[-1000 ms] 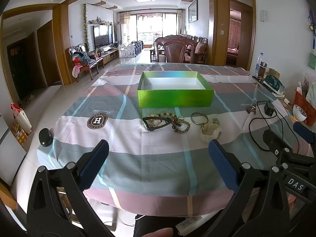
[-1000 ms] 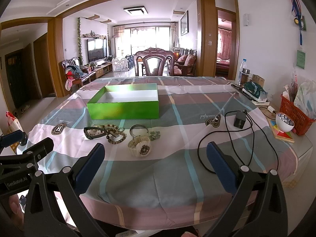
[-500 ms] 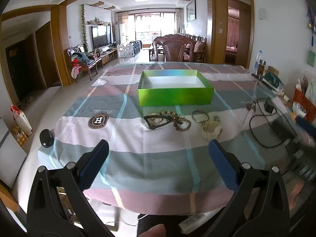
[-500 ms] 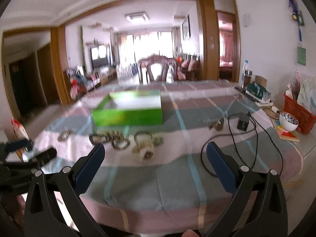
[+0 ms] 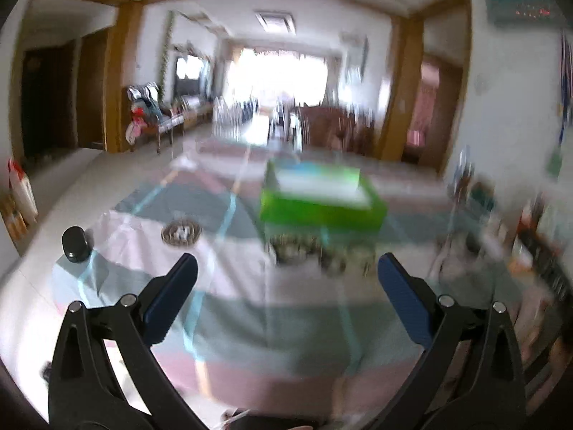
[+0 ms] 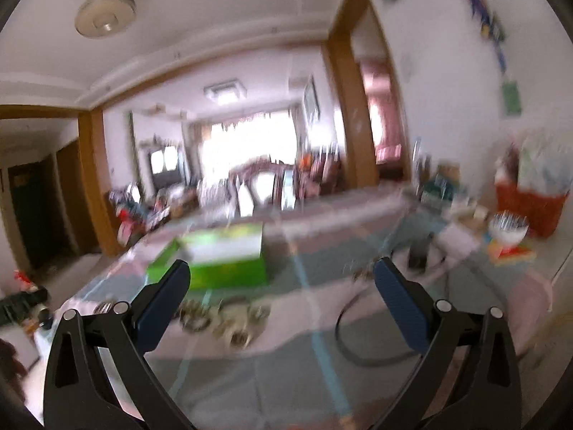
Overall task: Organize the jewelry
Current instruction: 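Grasp the cream-white watch with the right tool while the left grasps black sunglasses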
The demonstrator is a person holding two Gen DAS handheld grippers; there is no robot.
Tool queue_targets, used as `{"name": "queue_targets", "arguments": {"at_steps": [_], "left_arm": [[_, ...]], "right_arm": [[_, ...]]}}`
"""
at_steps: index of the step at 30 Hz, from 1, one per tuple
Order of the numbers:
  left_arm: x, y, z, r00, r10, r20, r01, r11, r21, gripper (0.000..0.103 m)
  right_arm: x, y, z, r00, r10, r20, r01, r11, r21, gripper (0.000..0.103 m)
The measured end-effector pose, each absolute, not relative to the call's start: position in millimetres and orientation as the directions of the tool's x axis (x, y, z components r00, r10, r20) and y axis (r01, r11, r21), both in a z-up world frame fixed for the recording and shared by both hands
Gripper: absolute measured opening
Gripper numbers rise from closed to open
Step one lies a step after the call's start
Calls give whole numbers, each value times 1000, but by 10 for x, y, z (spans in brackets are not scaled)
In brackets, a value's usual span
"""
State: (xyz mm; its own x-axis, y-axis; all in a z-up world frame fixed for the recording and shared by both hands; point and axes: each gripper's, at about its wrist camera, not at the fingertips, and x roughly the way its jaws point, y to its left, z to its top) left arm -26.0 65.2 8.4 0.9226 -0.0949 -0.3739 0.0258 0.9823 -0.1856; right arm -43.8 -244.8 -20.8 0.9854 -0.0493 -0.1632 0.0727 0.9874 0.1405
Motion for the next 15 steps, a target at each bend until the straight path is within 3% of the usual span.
{"name": "queue_targets", "arguments": {"at_steps": [1,3,4,5,7,9,12,15], "left_arm": [[-352,718,75,956,-116,-271,54,973,-223,99],[-323,734,-14,971,-110,-211,63,974,-217,99],[-209,710,-94,961,-106,-256,57,980,-189,99],[-1,681,-233,923,-108,-370,45,983,-175,99],[338,700,-504,823,-204,-529,59,959,-278,99],[440,672,-589,820,-181,-543,35,963,-267,99],[597,415,-616,828,-55,-558,33,998,-50,99],[821,248,-695,796,-42,-603,77,996,33,99]], "right_arm": [[-517,-2424,-220,994,-58,-92,69,991,116,100],[-534,-2379,-296,997,-70,-28,72,995,72,100],[-394,-2333,-346,992,-71,-100,74,997,33,100],[-218,-2306,-400,975,-47,-219,51,999,12,100],[65,-2305,-577,927,43,-373,-23,998,56,100],[159,-2286,-679,924,30,-381,-12,999,48,100],[385,-2183,-816,886,74,-459,-68,997,29,100],[668,-2145,-985,834,123,-537,-126,992,33,100]]}}
